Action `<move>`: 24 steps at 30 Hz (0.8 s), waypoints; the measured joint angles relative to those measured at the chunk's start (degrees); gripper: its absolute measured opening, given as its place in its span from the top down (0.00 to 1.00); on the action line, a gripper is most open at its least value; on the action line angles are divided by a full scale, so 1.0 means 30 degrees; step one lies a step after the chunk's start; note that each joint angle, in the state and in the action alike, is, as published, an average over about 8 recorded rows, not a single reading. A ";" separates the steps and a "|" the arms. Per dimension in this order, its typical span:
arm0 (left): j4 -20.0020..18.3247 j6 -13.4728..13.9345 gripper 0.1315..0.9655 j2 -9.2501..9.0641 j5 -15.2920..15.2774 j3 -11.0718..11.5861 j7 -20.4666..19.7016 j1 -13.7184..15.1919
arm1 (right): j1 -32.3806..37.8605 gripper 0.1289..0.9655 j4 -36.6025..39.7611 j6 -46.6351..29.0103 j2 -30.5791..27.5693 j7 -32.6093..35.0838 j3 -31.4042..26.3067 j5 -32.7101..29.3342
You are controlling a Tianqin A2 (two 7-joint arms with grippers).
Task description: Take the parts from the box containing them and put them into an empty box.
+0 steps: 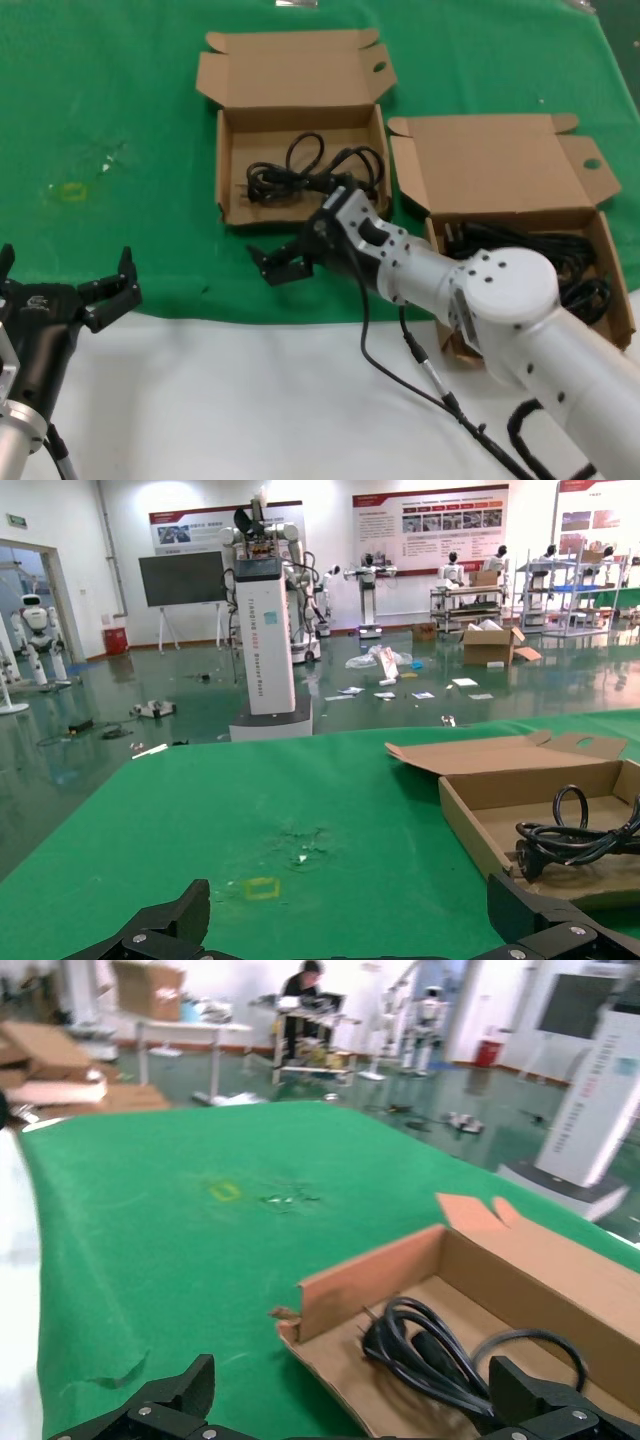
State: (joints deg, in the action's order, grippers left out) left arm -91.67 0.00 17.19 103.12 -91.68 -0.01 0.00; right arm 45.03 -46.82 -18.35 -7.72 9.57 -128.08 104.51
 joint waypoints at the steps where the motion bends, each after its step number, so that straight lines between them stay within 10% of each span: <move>1: 0.0000 0.0000 0.00 0.0000 0.0000 0.0000 0.0000 0.0000 | -0.0368 0.00 -0.0353 0.0144 -0.0077 -0.0075 0.0286 -0.0011; 24: 0.0000 0.0000 0.00 0.0000 0.0003 0.0000 0.0004 0.0000 | -0.8715 0.00 -0.8685 0.3554 -0.1833 -0.1854 0.7046 -0.0266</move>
State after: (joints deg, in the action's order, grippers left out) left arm -91.67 0.00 17.19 103.13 -91.67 0.00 0.00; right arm 18.89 -72.87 -7.69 -13.21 4.01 -106.95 103.71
